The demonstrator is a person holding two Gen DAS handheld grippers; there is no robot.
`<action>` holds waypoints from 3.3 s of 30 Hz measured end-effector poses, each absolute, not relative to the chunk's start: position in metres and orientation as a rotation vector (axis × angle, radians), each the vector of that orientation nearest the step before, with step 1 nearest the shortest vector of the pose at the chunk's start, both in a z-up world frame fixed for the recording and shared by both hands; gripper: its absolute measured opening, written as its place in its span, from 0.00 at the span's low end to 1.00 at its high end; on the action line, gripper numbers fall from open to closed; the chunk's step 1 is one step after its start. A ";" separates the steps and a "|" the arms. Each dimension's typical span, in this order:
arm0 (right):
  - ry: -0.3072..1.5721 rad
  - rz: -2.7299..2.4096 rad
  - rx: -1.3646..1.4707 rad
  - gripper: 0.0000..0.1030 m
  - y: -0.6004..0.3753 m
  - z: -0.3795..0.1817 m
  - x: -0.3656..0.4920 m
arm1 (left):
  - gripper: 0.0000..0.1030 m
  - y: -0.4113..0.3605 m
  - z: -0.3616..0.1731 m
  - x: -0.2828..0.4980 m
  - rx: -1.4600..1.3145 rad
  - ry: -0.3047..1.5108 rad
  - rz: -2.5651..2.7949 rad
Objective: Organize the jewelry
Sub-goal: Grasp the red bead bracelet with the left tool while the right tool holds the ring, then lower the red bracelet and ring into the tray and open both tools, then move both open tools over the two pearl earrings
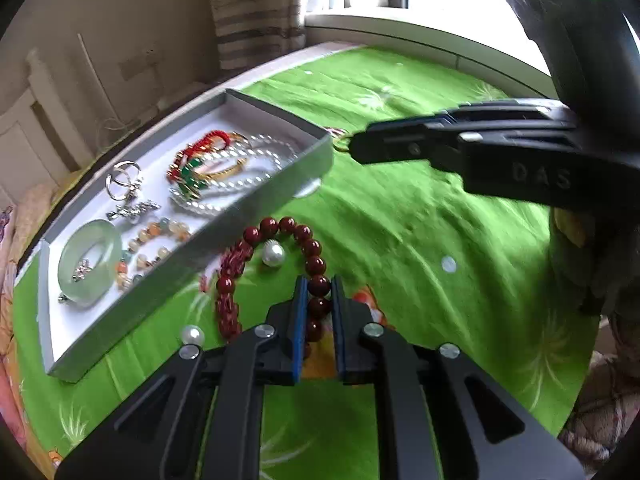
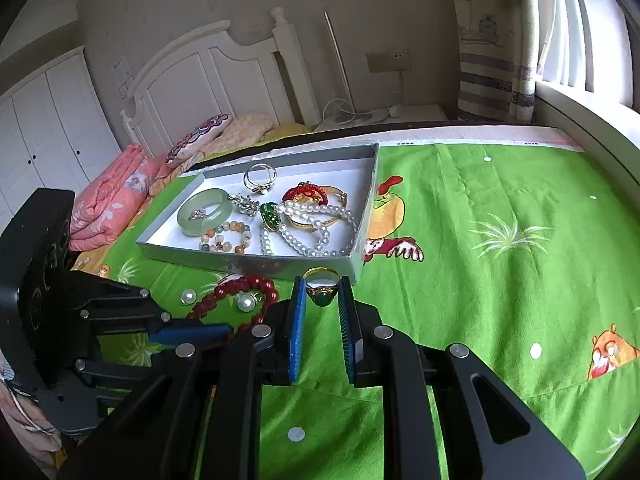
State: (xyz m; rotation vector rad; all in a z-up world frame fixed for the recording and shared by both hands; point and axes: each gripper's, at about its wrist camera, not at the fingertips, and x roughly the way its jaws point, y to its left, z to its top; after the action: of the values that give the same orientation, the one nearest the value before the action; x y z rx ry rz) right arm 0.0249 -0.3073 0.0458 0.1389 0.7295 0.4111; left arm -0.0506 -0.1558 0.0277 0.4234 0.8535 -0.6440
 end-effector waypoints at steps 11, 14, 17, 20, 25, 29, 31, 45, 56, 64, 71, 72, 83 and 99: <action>0.720 0.414 0.148 0.16 -0.310 0.047 0.024 | 0.11 -0.149 0.067 -0.039 0.356 0.783 -0.626; 0.715 0.418 0.147 0.16 -0.310 0.048 0.023 | 0.11 -0.144 0.075 -0.035 0.326 0.770 -0.609; 0.714 0.421 0.147 0.16 -0.310 0.048 0.023 | 0.11 -0.138 0.083 -0.032 0.312 0.757 -0.596; 0.711 0.421 0.147 0.16 -0.310 0.048 0.023 | 0.11 -0.132 0.088 -0.033 0.303 0.750 -0.591; 0.706 0.421 0.147 0.16 -0.310 0.048 0.022 | 0.11 -0.129 0.092 -0.036 0.295 0.740 -0.587; 0.695 0.427 0.151 0.16 -0.310 0.049 0.021 | 0.11 -0.129 0.096 -0.036 0.289 0.731 -0.585; 0.691 0.429 0.150 0.16 -0.310 0.050 0.020 | 0.11 -0.129 0.098 -0.037 0.297 0.725 -0.580; 0.665 0.433 0.100 0.16 -0.305 0.070 0.032 | 0.11 -0.121 0.127 -0.021 0.302 0.690 -0.550; 0.715 0.424 0.037 0.16 -0.280 0.071 0.098 | 0.11 -0.113 0.134 0.024 0.284 0.686 -0.487; 0.764 0.405 -0.018 0.16 -0.260 0.064 0.159 | 0.11 -0.117 0.135 0.060 0.332 0.677 -0.412; 0.856 0.394 -0.036 0.19 -0.251 0.048 0.203 | 0.11 -0.124 0.101 0.079 0.357 0.737 -0.377; 0.862 0.388 -0.036 0.23 -0.252 0.046 0.203 | 0.11 -0.124 0.096 0.079 0.351 0.743 -0.381; 0.706 0.449 0.110 0.48 -0.299 0.084 0.126 | 0.80 -0.081 0.115 0.041 0.209 0.650 -0.297; 0.791 0.453 0.052 0.49 -0.290 0.044 0.013 | 0.95 -0.046 0.057 -0.069 0.144 0.759 -0.135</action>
State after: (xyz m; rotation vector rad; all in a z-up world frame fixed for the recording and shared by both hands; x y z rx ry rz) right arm 0.0132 -0.2903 0.0437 0.0516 0.7907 0.4529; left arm -0.0690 -0.0461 0.0567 0.1438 0.7592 -0.1346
